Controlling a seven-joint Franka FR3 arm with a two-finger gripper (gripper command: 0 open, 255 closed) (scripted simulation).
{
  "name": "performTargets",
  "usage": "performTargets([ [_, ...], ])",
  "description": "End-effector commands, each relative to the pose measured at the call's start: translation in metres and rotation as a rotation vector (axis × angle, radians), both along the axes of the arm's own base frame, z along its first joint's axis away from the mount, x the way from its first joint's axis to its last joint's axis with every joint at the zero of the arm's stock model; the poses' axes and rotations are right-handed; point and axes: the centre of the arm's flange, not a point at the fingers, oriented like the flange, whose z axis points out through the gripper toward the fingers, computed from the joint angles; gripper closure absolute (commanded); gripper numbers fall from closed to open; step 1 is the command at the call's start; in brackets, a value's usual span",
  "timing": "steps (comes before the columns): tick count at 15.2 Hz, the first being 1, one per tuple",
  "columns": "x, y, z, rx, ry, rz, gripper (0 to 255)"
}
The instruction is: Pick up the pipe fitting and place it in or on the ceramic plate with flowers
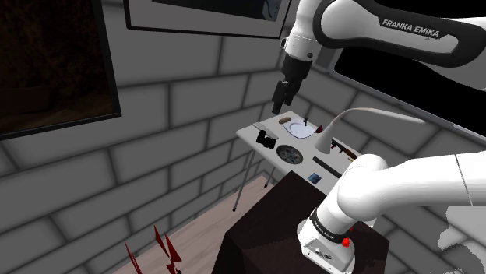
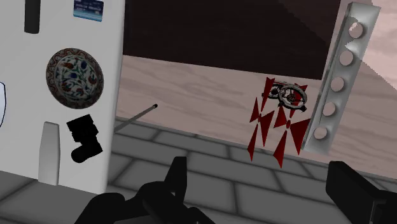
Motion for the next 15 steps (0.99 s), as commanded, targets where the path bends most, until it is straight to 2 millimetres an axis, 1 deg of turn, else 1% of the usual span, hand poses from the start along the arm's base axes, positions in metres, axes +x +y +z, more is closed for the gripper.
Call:
performTargets([
  [1, 0.0, 0.0, 0.0, 0.0, 0.0, 0.0, 0],
  [15, 0.04, -0.138, -0.121, 0.031, -0.022, 0.087, 0],
])
